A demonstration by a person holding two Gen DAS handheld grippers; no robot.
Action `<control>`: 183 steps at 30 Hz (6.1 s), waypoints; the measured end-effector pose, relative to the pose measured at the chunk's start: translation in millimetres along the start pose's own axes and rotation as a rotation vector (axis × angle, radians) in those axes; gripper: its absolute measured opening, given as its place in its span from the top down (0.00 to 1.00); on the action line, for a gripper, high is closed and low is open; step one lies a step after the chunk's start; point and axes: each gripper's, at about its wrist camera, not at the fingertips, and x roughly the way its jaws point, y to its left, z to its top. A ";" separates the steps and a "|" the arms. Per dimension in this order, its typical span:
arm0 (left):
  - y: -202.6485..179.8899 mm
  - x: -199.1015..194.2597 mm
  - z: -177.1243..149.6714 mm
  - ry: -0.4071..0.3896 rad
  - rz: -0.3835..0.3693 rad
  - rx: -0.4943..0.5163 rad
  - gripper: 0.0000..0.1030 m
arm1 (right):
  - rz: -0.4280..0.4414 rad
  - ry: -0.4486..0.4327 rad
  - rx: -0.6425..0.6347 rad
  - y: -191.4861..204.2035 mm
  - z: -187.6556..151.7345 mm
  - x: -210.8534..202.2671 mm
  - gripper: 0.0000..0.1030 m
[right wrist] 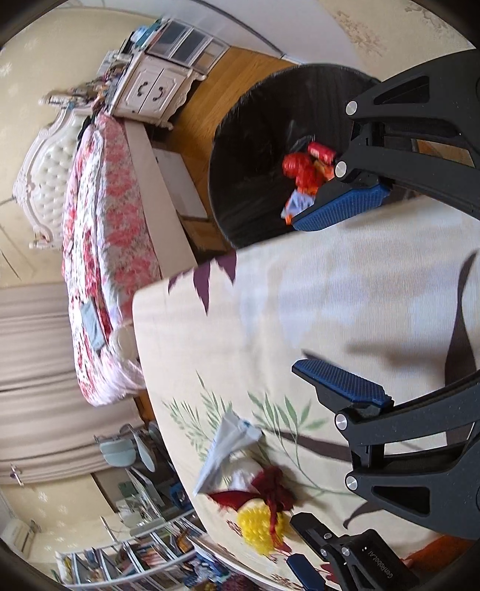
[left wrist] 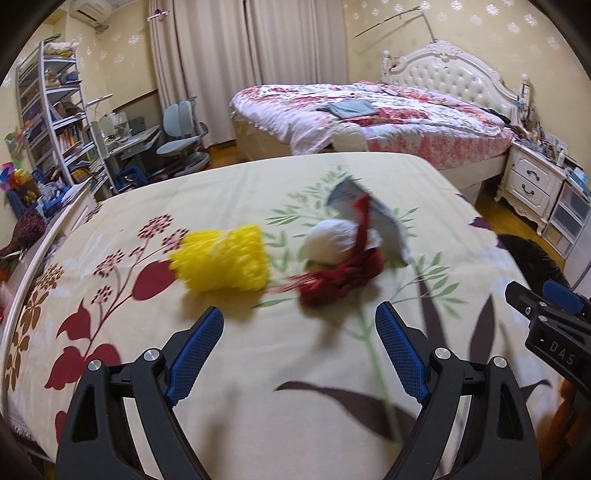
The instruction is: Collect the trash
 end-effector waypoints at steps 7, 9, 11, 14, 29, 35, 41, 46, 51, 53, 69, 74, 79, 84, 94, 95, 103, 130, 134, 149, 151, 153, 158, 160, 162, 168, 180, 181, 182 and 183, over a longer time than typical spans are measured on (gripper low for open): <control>50.1 10.3 -8.3 0.042 0.063 -0.085 0.18 | 0.077 0.029 -0.068 49.9 -0.2 4.8 0.28; 64.2 10.9 -8.3 0.042 0.084 -0.105 0.18 | 0.102 0.039 -0.089 66.3 0.0 6.3 0.27; 74.9 10.8 -7.5 0.035 0.109 -0.113 0.18 | 0.119 0.045 -0.110 80.8 0.4 7.8 0.27; 89.5 12.1 -7.1 0.026 0.143 -0.113 0.18 | 0.141 0.054 -0.128 97.8 2.0 9.4 0.27; 123.0 26.0 -4.1 0.057 0.148 -0.157 0.18 | 0.115 0.103 -0.097 141.6 18.3 38.8 0.22; 120.5 26.4 -2.9 0.053 0.136 -0.149 0.18 | 0.075 0.107 -0.115 132.1 14.3 34.6 0.22; 116.9 28.0 -0.5 0.052 0.121 -0.150 0.18 | 0.037 0.117 -0.103 111.3 10.1 32.1 0.22; 113.1 28.4 -0.1 0.053 0.121 -0.145 0.18 | 0.051 0.117 -0.075 105.9 12.0 32.3 0.22; 110.2 29.1 0.1 0.052 0.125 -0.135 0.18 | 0.076 0.113 -0.083 115.6 15.9 35.1 0.22; 107.5 29.7 0.6 0.052 0.125 -0.131 0.18 | 0.076 0.124 -0.095 119.6 15.4 39.5 0.22; 91.7 28.9 3.1 0.042 0.080 -0.120 0.18 | 0.023 0.100 -0.140 95.7 4.3 26.1 0.48; 81.2 28.2 5.1 0.029 0.053 -0.100 0.18 | -0.001 0.097 -0.118 77.2 4.8 24.5 0.48; 71.9 29.7 9.4 0.010 0.015 -0.088 0.18 | -0.010 0.097 -0.088 59.7 9.7 27.5 0.48; 61.7 34.3 14.1 0.003 0.008 -0.059 0.17 | -0.005 0.098 -0.077 51.3 14.7 32.4 0.48; 55.6 49.3 26.8 0.025 0.013 -0.054 0.16 | 0.004 0.097 -0.086 51.6 20.7 39.9 0.48; 55.0 51.2 28.4 0.028 0.012 -0.052 0.16 | 0.005 0.097 -0.087 51.7 20.8 40.0 0.48; 55.9 65.2 33.5 0.082 0.002 -0.053 0.16 | 0.006 0.097 -0.093 51.1 22.1 41.1 0.48; 36.7 32.6 15.4 0.054 -0.034 -0.029 0.37 | 0.011 0.094 -0.094 46.2 6.1 25.9 0.48; 29.7 25.8 8.9 0.051 -0.042 -0.022 0.37 | 0.012 0.093 -0.096 46.4 -1.6 19.7 0.48; -5.5 -3.4 -2.8 0.012 -0.107 0.021 0.37 | 0.001 0.059 -0.064 23.0 -21.3 -18.1 0.48; -11.5 -7.3 -4.1 0.005 -0.118 0.028 0.37 | -0.004 0.055 -0.058 18.2 -22.1 -21.7 0.48; -17.9 -10.5 -4.4 -0.001 -0.131 0.038 0.37 | -0.010 0.051 -0.047 12.4 -23.4 -25.7 0.48; -35.7 -17.8 -4.0 -0.018 -0.161 0.059 0.37 | -0.032 0.034 -0.022 -3.8 -24.7 -36.0 0.48; -42.9 -19.8 -3.8 -0.024 -0.172 0.069 0.37 | -0.045 0.025 -0.010 -12.0 -24.7 -40.3 0.48; -49.5 -21.7 -3.7 -0.029 -0.185 0.079 0.37 | -0.055 0.018 0.003 -20.1 -24.1 -43.4 0.48; -71.1 -26.6 0.7 -0.045 -0.218 0.109 0.37 | -0.091 -0.002 0.044 -42.4 -22.0 -51.2 0.48; -121.9 -29.2 14.2 -0.077 -0.284 0.163 0.37 | -0.184 -0.047 0.114 -89.3 -15.5 -58.6 0.48; -125.9 -28.2 15.2 -0.077 -0.289 0.167 0.37 | -0.189 -0.050 0.120 -93.1 -14.7 -58.9 0.48; -130.1 -27.2 16.2 -0.078 -0.292 0.169 0.37 | -0.196 -0.055 0.129 -98.3 -13.3 -58.6 0.48; -133.7 -25.9 16.8 -0.079 -0.295 0.171 0.37 | -0.201 -0.059 0.134 -101.8 -11.9 -58.2 0.48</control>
